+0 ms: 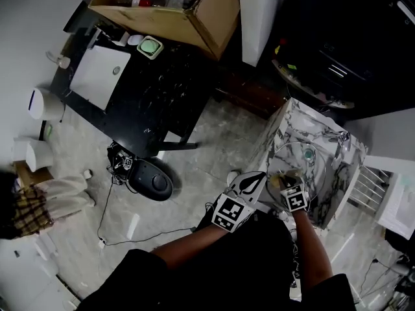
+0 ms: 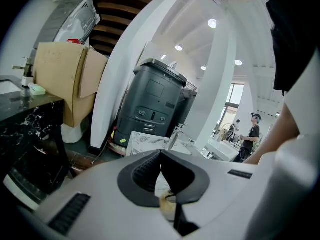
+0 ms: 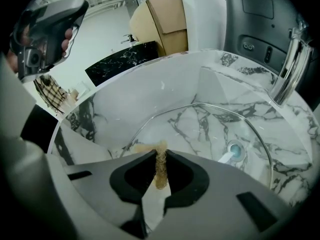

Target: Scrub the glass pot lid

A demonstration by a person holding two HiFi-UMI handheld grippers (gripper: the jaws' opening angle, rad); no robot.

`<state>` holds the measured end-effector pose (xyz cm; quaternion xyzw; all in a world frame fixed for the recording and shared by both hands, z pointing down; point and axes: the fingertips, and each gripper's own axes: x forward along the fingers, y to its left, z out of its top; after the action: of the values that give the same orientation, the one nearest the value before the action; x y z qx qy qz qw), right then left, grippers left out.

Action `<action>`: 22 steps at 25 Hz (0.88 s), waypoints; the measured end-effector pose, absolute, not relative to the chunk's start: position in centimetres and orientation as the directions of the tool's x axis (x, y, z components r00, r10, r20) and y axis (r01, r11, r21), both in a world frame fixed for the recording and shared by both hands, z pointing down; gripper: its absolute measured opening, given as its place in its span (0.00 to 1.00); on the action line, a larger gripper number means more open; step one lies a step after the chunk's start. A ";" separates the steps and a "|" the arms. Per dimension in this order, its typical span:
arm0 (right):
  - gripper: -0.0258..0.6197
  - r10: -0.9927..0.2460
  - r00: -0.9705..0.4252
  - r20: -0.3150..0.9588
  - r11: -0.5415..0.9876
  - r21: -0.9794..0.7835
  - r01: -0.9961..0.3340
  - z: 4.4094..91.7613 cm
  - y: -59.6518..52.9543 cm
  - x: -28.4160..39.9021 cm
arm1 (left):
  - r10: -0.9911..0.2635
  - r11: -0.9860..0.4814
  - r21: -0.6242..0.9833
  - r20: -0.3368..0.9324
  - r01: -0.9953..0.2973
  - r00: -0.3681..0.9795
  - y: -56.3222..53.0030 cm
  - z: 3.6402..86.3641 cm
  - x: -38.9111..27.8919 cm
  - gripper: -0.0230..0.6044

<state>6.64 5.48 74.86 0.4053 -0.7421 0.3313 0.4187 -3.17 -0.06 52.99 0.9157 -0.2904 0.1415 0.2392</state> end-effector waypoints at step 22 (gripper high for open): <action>0.14 -0.353 -0.317 0.880 0.391 -0.169 -0.905 75.4 2.5 6.0 | -0.409 -0.743 0.364 0.418 -0.562 0.811 -1.9 53.3 -2.0 0.06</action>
<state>5.96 2.55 75.41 0.4287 -0.7333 0.3475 0.3971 -2.01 -1.93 53.33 0.9201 -0.2639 0.1574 0.2429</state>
